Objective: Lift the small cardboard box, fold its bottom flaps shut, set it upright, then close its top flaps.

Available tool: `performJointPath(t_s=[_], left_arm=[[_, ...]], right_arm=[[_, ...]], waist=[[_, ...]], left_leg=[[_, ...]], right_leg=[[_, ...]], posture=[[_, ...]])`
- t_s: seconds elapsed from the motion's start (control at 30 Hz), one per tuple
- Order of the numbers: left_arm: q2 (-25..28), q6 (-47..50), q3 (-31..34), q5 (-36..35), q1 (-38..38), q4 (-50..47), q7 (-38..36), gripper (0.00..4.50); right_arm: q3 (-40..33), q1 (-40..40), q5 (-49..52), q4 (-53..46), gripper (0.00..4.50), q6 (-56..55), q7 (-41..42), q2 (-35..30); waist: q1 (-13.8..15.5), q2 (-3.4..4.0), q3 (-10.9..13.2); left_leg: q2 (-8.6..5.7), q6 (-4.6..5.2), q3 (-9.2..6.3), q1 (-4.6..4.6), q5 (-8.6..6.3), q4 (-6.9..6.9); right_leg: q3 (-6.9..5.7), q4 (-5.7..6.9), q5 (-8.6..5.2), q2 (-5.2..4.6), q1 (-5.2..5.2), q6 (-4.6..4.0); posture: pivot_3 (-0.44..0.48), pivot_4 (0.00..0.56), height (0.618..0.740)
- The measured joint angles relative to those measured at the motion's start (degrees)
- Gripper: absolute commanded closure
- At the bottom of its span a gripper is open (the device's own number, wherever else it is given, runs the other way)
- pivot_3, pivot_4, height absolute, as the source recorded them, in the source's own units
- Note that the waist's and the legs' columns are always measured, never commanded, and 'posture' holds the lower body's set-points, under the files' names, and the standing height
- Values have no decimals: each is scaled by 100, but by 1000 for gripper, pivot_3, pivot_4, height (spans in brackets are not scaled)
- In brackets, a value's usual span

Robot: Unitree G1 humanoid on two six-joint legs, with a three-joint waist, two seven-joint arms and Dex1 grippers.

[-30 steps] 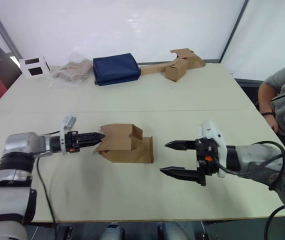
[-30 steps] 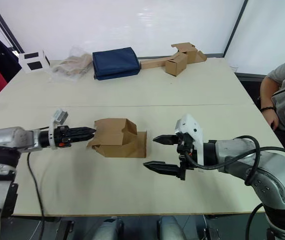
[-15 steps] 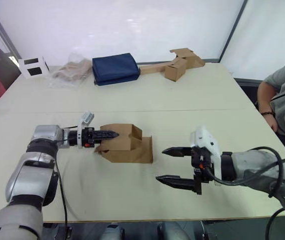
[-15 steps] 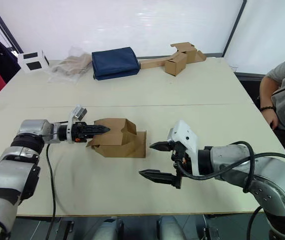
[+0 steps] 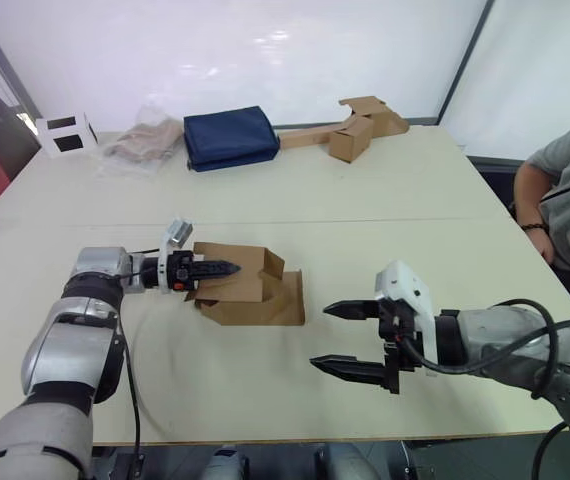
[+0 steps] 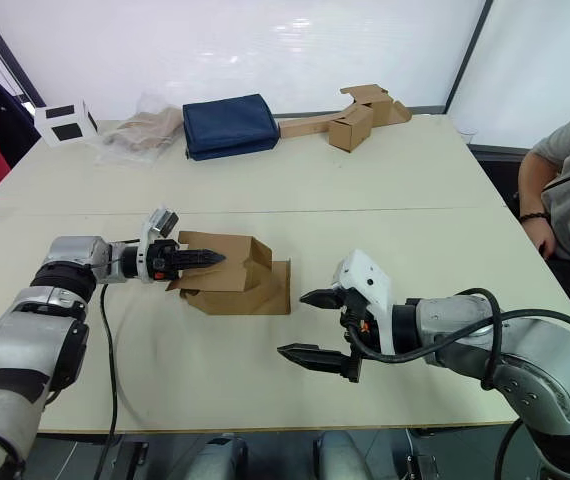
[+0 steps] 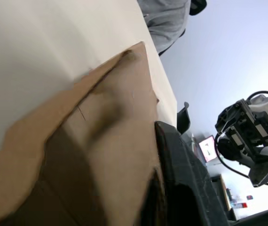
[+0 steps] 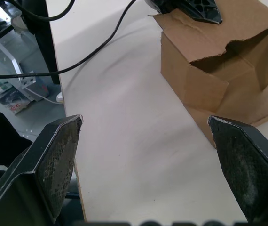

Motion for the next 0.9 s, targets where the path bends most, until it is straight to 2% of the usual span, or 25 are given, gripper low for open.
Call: performJointPath(t_s=[0.13,0.23,0.33,0.47,0.57,0.67,0.7,0.9], left_arm=[[136,21,4,-125,51,-662,-6,4450],[236,36,216,-288,119,-1274,27,4450],[250,-8,708,-563,144,-2108,351,4500],[301,-117,1283,-935,163,-3492,975,4500],[258,-145,1458,-1106,188,-4019,1377,4500],[181,-147,1633,-1279,157,-4282,1741,4500],[185,-165,1660,-1290,151,-4340,1813,4500],[180,-199,1688,-1543,138,-4727,2128,4500]], right_arm=[[-28,4,-24,243,0,-193,-120,273],[-175,-46,-207,565,0,-483,-428,737],[-344,-387,-645,1164,688,-993,-1088,1461],[-648,-1044,-1055,1907,2075,-1693,-1978,2504],[-896,-1496,-1047,2289,3230,-2070,-2459,3228],[-1081,-1859,-890,2594,4286,-2258,-2531,3426],[-1090,-1933,-893,2653,4405,-2270,-2481,3421],[-700,-2353,-947,2965,4405,-2410,-1734,3430]], waist=[[-1,0,0],[-9,-1,0],[-7,0,0],[-9,7,-3],[-17,6,-2],[-1,7,-2],[-2,7,-1],[-121,8,-1]], left_leg=[[0,0,-2,0,0,0],[3,-1,-3,0,0,0],[2,-3,-1,-1,2,1],[3,-43,3,-4,24,-5],[4,-48,4,-3,26,-2],[-1,-51,4,-4,28,-3],[-1,-51,4,-3,28,-3],[0,-51,2,-3,29,-6]], right_leg=[[0,1,0,-2,0,0],[0,2,0,0,-1,0],[2,12,0,-2,-7,0],[6,14,0,-3,-15,0],[6,25,0,-1,-18,-1],[6,33,0,-5,-20,-1],[7,33,0,-5,-20,-1],[6,38,-1,0,-24,-1]], posture=[[0,150,740],[0,150,740],[0,150,740],[0,150,740],[0,150,740],[0,150,740],[0,150,740],[0,150,740]])
